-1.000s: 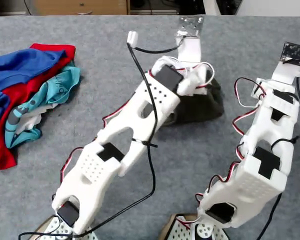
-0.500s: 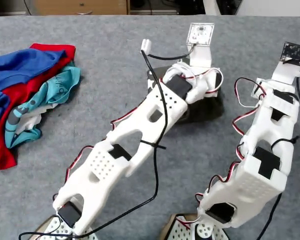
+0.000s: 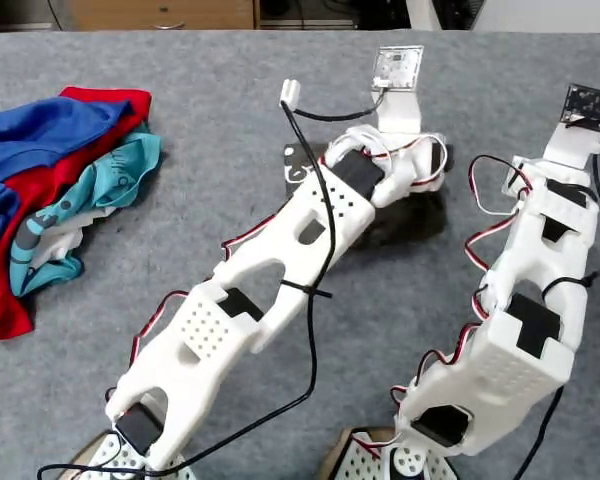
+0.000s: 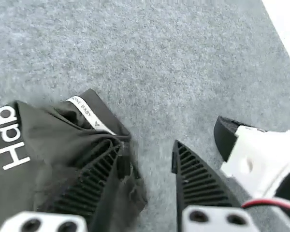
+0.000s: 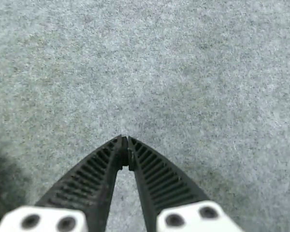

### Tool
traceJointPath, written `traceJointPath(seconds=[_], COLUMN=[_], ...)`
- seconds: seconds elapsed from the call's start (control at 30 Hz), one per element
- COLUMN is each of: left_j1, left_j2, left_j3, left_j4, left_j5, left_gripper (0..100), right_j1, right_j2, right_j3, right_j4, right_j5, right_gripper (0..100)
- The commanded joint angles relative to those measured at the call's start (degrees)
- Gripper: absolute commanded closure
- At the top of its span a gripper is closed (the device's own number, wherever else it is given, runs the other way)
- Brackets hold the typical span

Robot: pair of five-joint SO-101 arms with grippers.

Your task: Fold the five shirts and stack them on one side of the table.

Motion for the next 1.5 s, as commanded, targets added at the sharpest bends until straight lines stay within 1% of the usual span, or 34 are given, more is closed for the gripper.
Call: traceJointPath(seconds=[0.0,0.1,0.13,0.27,0.33,0.37,0.43,0.53,0.63,0.73,0.87,1.03,1.13,1.23,1.37,1.47], left_j1=[-2.4,-5.3,-6.9,-14.6,-18.5,-20.5,-24.4,-28.9,-32.0,-35.3,-37.3,-35.9,-35.6,-35.2,-31.7,-30.4], left_j2=[-1.9,-1.9,-1.9,-1.5,-1.4,-1.4,-1.4,-1.4,-1.5,-1.8,-2.0,-2.1,-3.5,-7.3,-15.3,-21.1], left_j3=[-7.6,-13.9,-16.1,-21.9,-21.6,-21.1,-20.9,-21.0,-21.0,-18.1,-13.8,-4.6,0.7,7.2,15.2,19.9], left_j4=[2.5,7.8,10.0,19.4,24.7,27.4,33.2,40.8,48.1,48.4,48.4,48.4,48.4,48.4,48.4,48.1], left_j5=[1.6,1.5,1.5,1.4,1.4,1.3,-1.1,-7.2,-9.8,-11.0,-8.2,-8.4,-8.8,-14.5,-26.1,-28.7], left_gripper=[83,83,85,99,97,98,98,98,98,98,98,98,98,98,98,98], right_j1=[0.8,0.8,0.8,0.8,0.6,0.2,-0.3,-3.6,-8.3,-13.8,-23.0,-33.0,-35.5,-35.7,-35.8,-36.6], right_j2=[-0.2,-0.2,-0.2,-0.2,-0.5,-0.6,-0.6,-0.6,-0.4,-0.1,0.0,2.5,6.6,11.7,17.6,21.3], right_j3=[-3.0,-3.0,-3.0,-2.9,-2.9,-3.0,-3.9,-8.3,-16.5,-26.6,-35.8,-40.0,-43.4,-47.3,-54.5,-59.9], right_j4=[-1.1,-1.1,-1.1,-1.0,-0.4,0.7,2.8,11.3,23.0,35.2,46.8,49.8,51.9,53.5,56.7,60.2], right_j5=[-0.6,-0.6,-0.6,-0.4,-0.4,-0.3,1.2,6.2,10.6,15.2,18.5,20.3,20.3,20.0,20.0,20.0], right_gripper=[99.4,99.4,99.4,99.4,99.4,99.4,99.4,99.4,99.4,99.4,99.4,99.4,99.4,99.4,99.4,99.4])
